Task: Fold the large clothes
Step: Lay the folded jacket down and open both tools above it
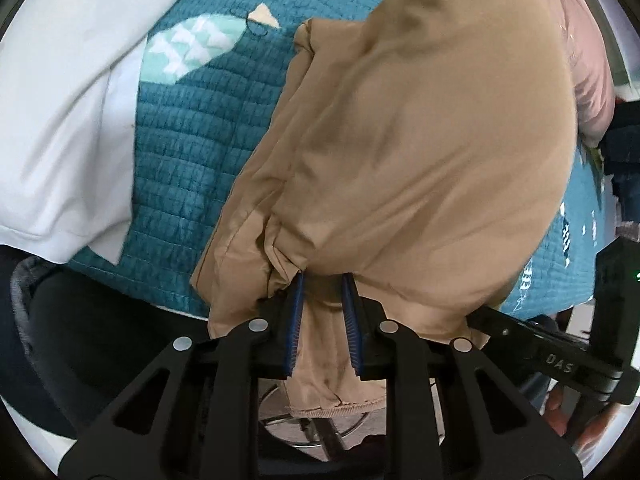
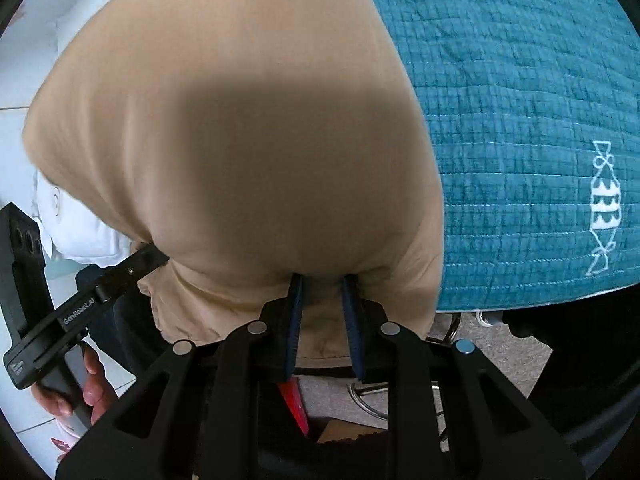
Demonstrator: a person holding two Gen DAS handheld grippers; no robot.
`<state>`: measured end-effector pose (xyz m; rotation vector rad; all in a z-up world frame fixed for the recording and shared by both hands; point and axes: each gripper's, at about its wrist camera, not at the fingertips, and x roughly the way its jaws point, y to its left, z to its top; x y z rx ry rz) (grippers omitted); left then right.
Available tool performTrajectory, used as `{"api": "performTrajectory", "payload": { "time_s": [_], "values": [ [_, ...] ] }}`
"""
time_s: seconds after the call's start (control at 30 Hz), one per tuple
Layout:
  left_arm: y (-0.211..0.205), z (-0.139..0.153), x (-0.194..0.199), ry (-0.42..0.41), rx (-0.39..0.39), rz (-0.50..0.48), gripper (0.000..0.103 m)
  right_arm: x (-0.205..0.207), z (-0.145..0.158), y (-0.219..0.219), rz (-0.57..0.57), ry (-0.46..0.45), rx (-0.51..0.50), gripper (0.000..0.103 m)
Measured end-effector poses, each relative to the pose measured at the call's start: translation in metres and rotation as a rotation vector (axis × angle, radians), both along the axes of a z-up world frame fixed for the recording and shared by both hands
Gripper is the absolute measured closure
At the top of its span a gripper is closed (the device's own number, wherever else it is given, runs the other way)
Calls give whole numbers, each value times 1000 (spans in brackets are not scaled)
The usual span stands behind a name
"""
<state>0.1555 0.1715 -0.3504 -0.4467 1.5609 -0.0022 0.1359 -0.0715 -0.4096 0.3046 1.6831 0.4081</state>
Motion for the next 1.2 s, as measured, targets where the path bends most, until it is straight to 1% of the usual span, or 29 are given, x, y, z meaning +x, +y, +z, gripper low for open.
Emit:
{"api": "performTrajectory", "payload": {
  "time_s": [0.07, 0.13, 0.23, 0.37, 0.43, 0.5, 0.57, 0.63, 0.73, 0.8, 0.83, 0.9, 0.93, 1.0, 1.07, 1.1, 1.2],
  "values": [
    [-8, 18, -1, -22, 35, -31, 81, -1, 12, -4, 4, -18, 2, 84],
    [-14, 36, 0, -53, 60, -53, 81, -1, 31, -9, 2, -51, 30, 84],
    [-19, 66, 3, -114, 82, -58, 81, 6, 62, -16, -3, -121, 71, 84],
    [-27, 102, 18, -196, 31, -67, 81, 23, 97, -21, -2, -202, 83, 84],
    [-31, 115, 33, -235, 37, -78, 81, 41, 109, -25, -16, -239, 60, 84],
    [-33, 120, 48, -247, 38, -79, 81, 49, 112, -28, -24, -249, 64, 84],
    [-35, 116, 68, -240, 9, -75, 81, 59, 115, -27, -38, -259, 68, 84],
    [-34, 103, 88, -215, 21, -62, 81, 71, 114, -19, -48, -262, 64, 84],
    [-19, 70, 112, -145, 33, -12, 81, 91, 105, -7, -63, -239, 69, 84],
    [-6, 49, 121, -98, 14, 19, 81, 106, 91, 2, -62, -217, 59, 84],
    [0, 38, 125, -81, -1, 30, 79, 113, 80, 8, -54, -202, 49, 84],
    [10, 24, 132, -69, -16, 42, 79, 121, 62, 18, -31, -180, 47, 84],
    [16, 15, 138, -64, -24, 50, 79, 124, 53, 21, -31, -178, 43, 86],
    [27, -2, 149, -54, -47, 69, 78, 132, 40, 25, -33, -174, 49, 86],
    [34, -14, 156, -43, -67, 85, 78, 139, 28, 26, -45, -153, 60, 90],
    [36, -21, 160, -38, -75, 91, 78, 141, 22, 27, -53, -145, 55, 94],
    [38, -26, 164, -52, -58, 80, 79, 143, 10, 34, -26, -158, 40, 96]
  ]
}}
